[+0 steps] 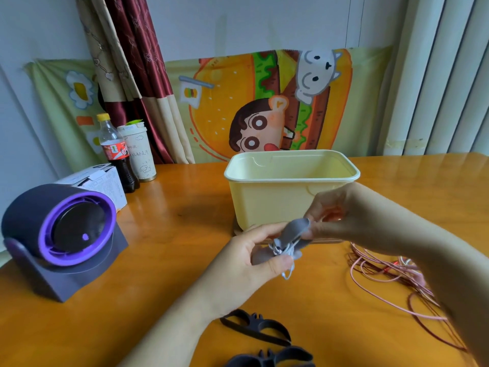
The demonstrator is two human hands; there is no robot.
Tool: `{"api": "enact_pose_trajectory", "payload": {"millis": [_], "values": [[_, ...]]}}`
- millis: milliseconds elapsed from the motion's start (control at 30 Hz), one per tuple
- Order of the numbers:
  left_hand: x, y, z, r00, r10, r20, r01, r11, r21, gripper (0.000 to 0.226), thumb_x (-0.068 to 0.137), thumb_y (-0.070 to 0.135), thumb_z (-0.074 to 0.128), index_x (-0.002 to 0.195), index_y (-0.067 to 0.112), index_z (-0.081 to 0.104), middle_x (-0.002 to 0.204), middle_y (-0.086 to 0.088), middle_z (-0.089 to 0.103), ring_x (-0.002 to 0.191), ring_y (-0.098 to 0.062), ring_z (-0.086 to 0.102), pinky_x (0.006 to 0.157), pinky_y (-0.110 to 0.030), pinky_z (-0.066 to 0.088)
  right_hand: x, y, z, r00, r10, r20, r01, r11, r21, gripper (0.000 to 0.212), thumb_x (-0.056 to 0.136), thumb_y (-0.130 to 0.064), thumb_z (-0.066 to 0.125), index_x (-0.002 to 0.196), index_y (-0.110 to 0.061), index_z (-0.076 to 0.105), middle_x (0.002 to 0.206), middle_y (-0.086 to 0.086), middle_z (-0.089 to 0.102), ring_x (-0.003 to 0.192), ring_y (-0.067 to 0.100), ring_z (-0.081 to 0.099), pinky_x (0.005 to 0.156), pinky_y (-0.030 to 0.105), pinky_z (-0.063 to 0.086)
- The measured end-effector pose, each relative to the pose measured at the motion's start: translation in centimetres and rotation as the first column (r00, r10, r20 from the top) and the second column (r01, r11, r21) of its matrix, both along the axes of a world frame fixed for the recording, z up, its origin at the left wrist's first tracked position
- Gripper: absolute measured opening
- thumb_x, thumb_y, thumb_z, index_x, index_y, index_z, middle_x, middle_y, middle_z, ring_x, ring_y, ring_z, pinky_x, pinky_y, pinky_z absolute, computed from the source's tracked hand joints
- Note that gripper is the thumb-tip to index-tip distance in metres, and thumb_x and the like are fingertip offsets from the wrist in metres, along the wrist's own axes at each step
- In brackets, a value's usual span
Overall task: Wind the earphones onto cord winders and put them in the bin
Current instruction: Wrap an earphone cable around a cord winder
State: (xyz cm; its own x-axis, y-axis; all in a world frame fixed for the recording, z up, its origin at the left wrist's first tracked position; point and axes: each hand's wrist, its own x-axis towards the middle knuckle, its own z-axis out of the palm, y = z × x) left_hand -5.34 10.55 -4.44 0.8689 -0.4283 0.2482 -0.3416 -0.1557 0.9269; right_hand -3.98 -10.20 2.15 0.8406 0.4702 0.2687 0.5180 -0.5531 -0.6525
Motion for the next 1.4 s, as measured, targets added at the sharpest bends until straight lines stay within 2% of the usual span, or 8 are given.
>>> {"api": "enact_pose_trajectory", "payload": {"millis": [233,367,500,667,733,867,1133,1400], "values": [[-1.4,-0.1,1.0,0.997,0.030,0.068,-0.047,0.966,0.256,0.034,0.079,0.016,0.079,0.095,0.039,0.059,0.091,0.015,0.070,0.079,-0.006,0.069,0.078,-0.026,0.054,-0.6,-0.3,0.4,0.983,0.027,-0.181,-0.060,0.982,-0.181,0.011,0.074,-0.035,0.074,0.083,-0.029,0.075,0.076,-0.013,0.073,0.070,-0.001,0.065,0.065,0.013,0.050],[-1.3,-0.1,1.3,0.995,0.056,0.080,-0.080,0.940,0.332,0.033,0.079,0.021,0.080,0.095,0.034,0.055,0.095,0.012,0.072,0.078,-0.002,0.066,0.076,-0.032,0.054,-1.1,1.6,-0.4,0.998,-0.069,-0.007,0.064,0.958,-0.279,0.012,0.078,-0.024,0.076,0.088,-0.029,0.073,0.078,-0.012,0.071,0.072,-0.005,0.062,0.062,0.009,0.047],[-0.8,0.8,1.3,0.997,0.079,0.008,-0.077,0.946,0.316,0.036,0.077,0.022,0.081,0.098,0.027,0.053,0.098,0.014,0.073,0.086,-0.005,0.069,0.077,-0.033,0.057,-1.4,3.8,-1.5,0.982,-0.136,0.134,0.168,0.948,-0.269,0.023,0.078,-0.023,0.075,0.099,-0.025,0.067,0.080,-0.012,0.068,0.077,0.003,0.064,0.076,0.022,0.052],[-0.5,1.4,1.6,0.994,0.106,0.004,-0.104,0.964,0.246,0.037,0.075,0.019,0.084,0.101,0.019,0.057,0.094,0.011,0.074,0.083,-0.004,0.070,0.076,-0.022,0.056,-1.2,3.8,-1.7,0.979,-0.180,0.092,0.191,0.973,-0.129,0.014,0.078,-0.025,0.074,0.076,-0.036,0.065,0.080,-0.012,0.072,0.077,-0.003,0.065,0.075,0.019,0.053],[-0.4,1.4,1.5,0.995,0.096,-0.016,-0.091,0.976,0.197,0.032,0.076,0.015,0.082,0.099,0.015,0.060,0.090,0.008,0.075,0.079,-0.005,0.070,0.073,-0.021,0.054,-1.4,3.6,-1.6,0.990,-0.141,0.019,0.142,0.985,-0.100,0.019,0.083,-0.023,0.070,0.075,-0.040,0.066,0.077,-0.016,0.072,0.073,-0.006,0.065,0.069,0.011,0.050],[-0.2,1.4,1.0,0.996,0.069,-0.057,-0.062,0.992,0.112,0.026,0.078,0.008,0.079,0.097,0.013,0.062,0.089,0.002,0.077,0.083,-0.009,0.072,0.074,-0.019,0.051,-1.4,3.5,-1.5,0.995,-0.086,0.051,0.091,0.989,-0.115,0.022,0.086,-0.023,0.066,0.077,-0.043,0.067,0.083,-0.014,0.071,0.076,0.001,0.064,0.072,0.018,0.051],[0.1,1.4,1.0,0.990,0.024,-0.137,-0.017,0.999,0.048,0.041,0.068,0.016,0.082,0.102,0.010,0.061,0.093,0.001,0.076,0.088,-0.012,0.072,0.077,-0.021,0.053,-1.0,3.7,-2.3,0.944,0.093,0.317,-0.016,0.971,-0.237,0.011,0.076,-0.012,0.067,0.079,-0.018,0.076,0.074,-0.006,0.068,0.077,0.006,0.057,0.068,0.005,0.041],[0.5,1.9,0.9,0.978,-0.021,-0.209,0.014,0.999,-0.033,0.044,0.069,0.010,0.078,0.107,0.011,0.058,0.102,-0.009,0.075,0.090,-0.018,0.070,0.080,-0.026,0.055,-1.3,3.1,-1.4,0.990,0.043,0.132,-0.019,0.985,-0.174,0.016,0.087,-0.019,0.066,0.087,-0.032,0.075,0.085,-0.017,0.067,0.081,0.002,0.063,0.075,0.018,0.050]]}}
